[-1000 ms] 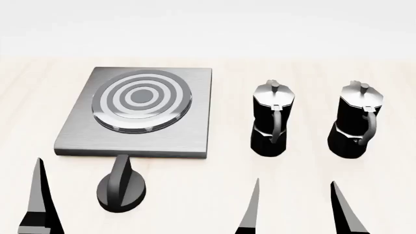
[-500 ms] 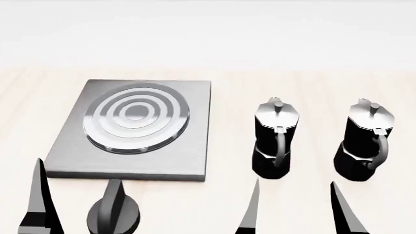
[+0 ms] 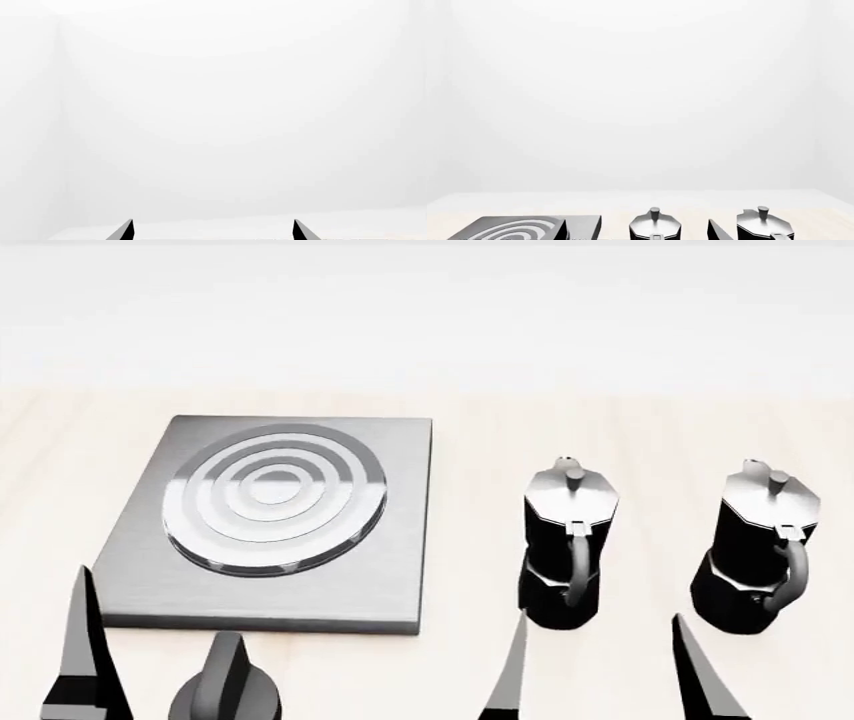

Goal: Turn off the stove.

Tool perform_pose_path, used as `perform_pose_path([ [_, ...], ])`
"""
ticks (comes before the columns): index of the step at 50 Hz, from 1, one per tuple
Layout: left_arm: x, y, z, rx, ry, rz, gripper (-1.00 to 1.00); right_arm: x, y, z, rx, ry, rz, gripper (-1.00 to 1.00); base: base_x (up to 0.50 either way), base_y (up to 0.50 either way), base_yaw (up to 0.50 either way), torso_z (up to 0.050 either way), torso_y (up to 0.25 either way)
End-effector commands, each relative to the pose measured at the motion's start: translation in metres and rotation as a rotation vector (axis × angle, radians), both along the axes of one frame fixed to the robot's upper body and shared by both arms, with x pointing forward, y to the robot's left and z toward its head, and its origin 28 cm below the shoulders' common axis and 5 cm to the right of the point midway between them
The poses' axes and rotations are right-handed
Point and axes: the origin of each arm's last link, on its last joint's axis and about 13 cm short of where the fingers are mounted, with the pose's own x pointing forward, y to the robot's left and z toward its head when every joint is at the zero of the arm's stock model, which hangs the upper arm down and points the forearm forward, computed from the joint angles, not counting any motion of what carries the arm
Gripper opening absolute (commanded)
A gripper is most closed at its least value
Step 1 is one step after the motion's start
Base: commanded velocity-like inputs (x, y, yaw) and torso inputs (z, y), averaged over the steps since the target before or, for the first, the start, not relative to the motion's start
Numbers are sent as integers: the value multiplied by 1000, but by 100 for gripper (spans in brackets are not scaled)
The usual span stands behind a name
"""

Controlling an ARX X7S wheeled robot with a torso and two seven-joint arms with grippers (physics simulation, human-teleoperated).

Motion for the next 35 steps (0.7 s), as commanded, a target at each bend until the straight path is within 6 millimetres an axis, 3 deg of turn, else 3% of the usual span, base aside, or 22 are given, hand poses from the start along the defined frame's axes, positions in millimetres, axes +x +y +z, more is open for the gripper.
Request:
perform_pose_path([
  [1, 3, 2, 0, -10, -5, -5, 100, 1, -1, 0, 2, -8, 9, 100, 0, 0, 0, 0, 0],
  [35, 2, 2, -1, -9, 3, -6, 100, 1, -1, -2, -4, -3, 9, 100, 0, 0, 0, 0, -131],
])
